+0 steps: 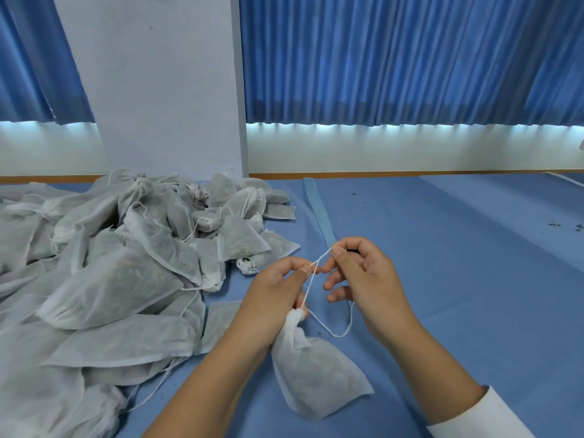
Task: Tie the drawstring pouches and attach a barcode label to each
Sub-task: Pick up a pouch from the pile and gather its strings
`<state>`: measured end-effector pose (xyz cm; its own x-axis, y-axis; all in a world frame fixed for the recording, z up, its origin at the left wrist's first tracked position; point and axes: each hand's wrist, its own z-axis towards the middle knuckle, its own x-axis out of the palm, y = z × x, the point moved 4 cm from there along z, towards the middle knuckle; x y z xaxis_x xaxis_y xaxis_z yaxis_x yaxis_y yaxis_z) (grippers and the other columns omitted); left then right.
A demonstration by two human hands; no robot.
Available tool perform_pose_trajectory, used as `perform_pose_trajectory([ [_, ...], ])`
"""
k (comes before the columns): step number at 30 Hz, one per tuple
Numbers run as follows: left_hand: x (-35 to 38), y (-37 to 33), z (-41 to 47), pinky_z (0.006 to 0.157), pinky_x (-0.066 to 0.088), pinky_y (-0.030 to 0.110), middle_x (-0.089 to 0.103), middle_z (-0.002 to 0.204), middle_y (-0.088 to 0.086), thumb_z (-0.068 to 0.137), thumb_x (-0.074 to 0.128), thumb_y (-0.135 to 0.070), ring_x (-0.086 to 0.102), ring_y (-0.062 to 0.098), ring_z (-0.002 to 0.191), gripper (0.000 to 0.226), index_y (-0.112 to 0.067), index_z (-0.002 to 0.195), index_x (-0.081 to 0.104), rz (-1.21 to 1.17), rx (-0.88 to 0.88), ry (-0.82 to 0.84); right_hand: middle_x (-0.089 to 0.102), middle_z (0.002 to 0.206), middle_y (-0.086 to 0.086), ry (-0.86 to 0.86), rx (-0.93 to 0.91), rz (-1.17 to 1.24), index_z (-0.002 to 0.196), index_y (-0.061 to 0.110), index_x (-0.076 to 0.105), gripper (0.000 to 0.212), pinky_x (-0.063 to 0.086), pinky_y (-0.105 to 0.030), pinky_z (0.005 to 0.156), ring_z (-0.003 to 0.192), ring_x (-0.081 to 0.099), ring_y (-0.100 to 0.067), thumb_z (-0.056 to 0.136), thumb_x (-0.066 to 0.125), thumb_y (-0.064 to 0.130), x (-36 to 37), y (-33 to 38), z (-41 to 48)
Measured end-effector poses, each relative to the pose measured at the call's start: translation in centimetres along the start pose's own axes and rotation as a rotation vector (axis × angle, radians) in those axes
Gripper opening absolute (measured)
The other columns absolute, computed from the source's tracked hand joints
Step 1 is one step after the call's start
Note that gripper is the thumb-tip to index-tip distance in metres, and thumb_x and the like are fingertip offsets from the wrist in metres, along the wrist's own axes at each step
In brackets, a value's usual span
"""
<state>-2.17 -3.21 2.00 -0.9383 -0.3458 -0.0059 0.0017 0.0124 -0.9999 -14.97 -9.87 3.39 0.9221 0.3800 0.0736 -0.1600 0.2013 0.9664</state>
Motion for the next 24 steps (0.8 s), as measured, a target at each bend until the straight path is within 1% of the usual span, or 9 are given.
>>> perform_pose_trajectory([
  [3,-0.3,0.2,-0.2,0.049,0.038,0.023,0.061,0.056,0.002,0.098,0.051,-0.045,0.052,0.013,0.044,0.030,-0.020,0.102,0.068,-0.097,-0.142,0.093,0.068,0.069,-0.004,-0.014,0.036,0.053,0.095,0.005,0.057,0.008,0.050,-0.024,0.046,0.054,0.060,-0.014,0.100,0.051,0.010,-0.2,0.1,0.1],
  [6,-0.3,0.2,-0.2,0.066,0.047,0.030,0.065,0.078,0.005,0.068,0.067,-0.066,0.061,0.018,0.068,0.057,-0.017,0.098,0.070,-0.178,-0.262,0.261,0.069,0.071,-0.005,-0.050,0.040,0.104,0.095,0.005,0.058,0.009,0.051,-0.024,0.047,0.054,0.061,-0.014,0.100,0.052,0.010,-0.7,0.3,0.2],
  [8,-0.7,0.2,-0.5,0.074,0.053,0.028,0.067,0.087,0.004,0.065,0.085,-0.049,0.065,0.016,0.079,0.050,-0.015,0.099,0.072,-0.128,-0.226,0.428,0.069,0.071,-0.005,-0.073,0.032,0.131,0.094,0.005,0.058,0.009,0.051,-0.024,0.048,0.054,0.061,-0.014,0.099,0.052,0.010,-1.0,0.4,0.3],
  [10,-1.3,0.2,-0.9,0.087,0.054,0.029,0.072,0.098,0.005,0.071,0.082,-0.032,0.068,0.015,0.092,0.037,-0.015,0.102,0.072,-0.014,-0.163,0.563,0.068,0.070,-0.003,-0.107,0.025,0.164,0.093,0.006,0.058,0.010,0.051,-0.023,0.047,0.054,0.061,-0.013,0.100,0.052,0.010,-1.2,0.5,0.4],
  [11,-1.5,0.3,-0.9,0.090,0.053,0.030,0.073,0.101,0.006,0.076,0.080,-0.027,0.068,0.016,0.095,0.029,-0.014,0.101,0.073,0.024,-0.150,0.556,0.068,0.069,-0.002,-0.127,0.020,0.177,0.093,0.007,0.058,0.010,0.051,-0.023,0.047,0.054,0.061,-0.012,0.100,0.052,0.010,-1.4,0.5,0.5],
  [14,-2.0,0.8,0.2,0.085,0.054,0.033,0.074,0.096,0.010,0.091,0.069,-0.017,0.069,0.019,0.088,0.012,-0.009,0.099,0.073,-0.032,-0.159,0.304,0.068,0.069,0.001,-0.159,-0.022,0.141,0.090,0.008,0.061,0.010,0.052,-0.023,0.049,0.057,0.062,-0.011,0.098,0.055,0.008,-1.7,0.7,0.5],
  [19,-3.2,1.3,1.5,0.068,0.062,0.035,0.073,0.083,0.011,0.098,0.059,-0.019,0.071,0.020,0.074,0.015,-0.007,0.094,0.068,-0.241,-0.163,-0.080,0.067,0.079,0.008,-0.024,-0.235,-0.146,0.079,0.022,0.068,0.020,0.053,-0.022,0.059,0.076,0.063,-0.007,0.089,0.067,0.006,-0.6,0.9,-0.2],
  [21,-3.7,1.1,1.6,0.064,0.062,0.037,0.074,0.076,0.008,0.101,0.055,-0.020,0.073,0.020,0.071,0.017,-0.009,0.095,0.065,-0.341,-0.167,-0.144,0.065,0.089,0.013,0.081,-0.331,-0.313,0.078,0.029,0.069,0.023,0.052,-0.021,0.073,0.091,0.063,-0.006,0.087,0.069,0.007,0.4,0.8,-0.7],
  [24,-4.1,0.8,1.5,0.060,0.062,0.033,0.072,0.068,0.006,0.102,0.054,-0.020,0.073,0.018,0.064,0.015,-0.009,0.098,0.062,-0.477,-0.191,-0.195,0.059,0.109,0.014,0.173,-0.397,-0.542,0.082,0.033,0.069,0.021,0.039,-0.012,0.094,0.110,0.056,-0.004,0.085,0.073,0.012,1.3,0.0,-1.1],
])
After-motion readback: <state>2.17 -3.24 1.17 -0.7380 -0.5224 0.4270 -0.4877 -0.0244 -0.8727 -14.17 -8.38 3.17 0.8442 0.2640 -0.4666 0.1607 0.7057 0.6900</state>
